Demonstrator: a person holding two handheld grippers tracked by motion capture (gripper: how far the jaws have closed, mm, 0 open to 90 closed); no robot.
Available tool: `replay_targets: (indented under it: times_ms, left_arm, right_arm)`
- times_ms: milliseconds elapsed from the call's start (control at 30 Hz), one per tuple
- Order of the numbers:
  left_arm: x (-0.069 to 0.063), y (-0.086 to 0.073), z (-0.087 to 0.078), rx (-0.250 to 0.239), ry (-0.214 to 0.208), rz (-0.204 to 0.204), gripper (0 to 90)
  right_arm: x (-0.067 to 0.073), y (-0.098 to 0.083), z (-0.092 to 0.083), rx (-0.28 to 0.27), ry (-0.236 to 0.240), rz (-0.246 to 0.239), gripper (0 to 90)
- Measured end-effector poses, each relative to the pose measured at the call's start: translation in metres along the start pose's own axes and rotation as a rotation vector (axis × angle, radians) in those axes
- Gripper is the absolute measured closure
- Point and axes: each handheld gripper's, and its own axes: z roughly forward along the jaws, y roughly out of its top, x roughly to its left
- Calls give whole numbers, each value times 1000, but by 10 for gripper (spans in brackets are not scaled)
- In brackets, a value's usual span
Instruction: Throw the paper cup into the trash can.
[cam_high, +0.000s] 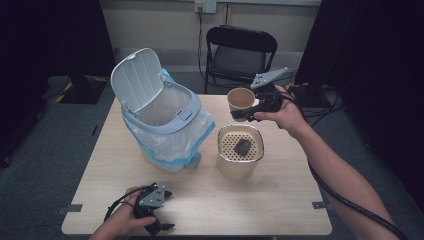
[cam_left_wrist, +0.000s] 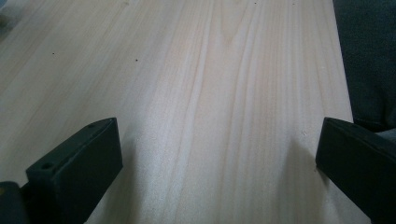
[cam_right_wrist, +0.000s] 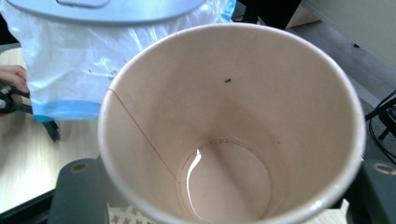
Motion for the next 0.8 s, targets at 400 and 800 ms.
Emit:
replay_targets:
  times_ms: [400, 800]
  left_arm:
    - [0, 0, 0, 3, -2, 1, 0]
    - [0, 0, 0, 5, -1, 1, 0]
  right_arm:
    - [2, 26, -7, 4, 18, -6, 276]
    - [8, 52, -10, 9, 21, -36, 275]
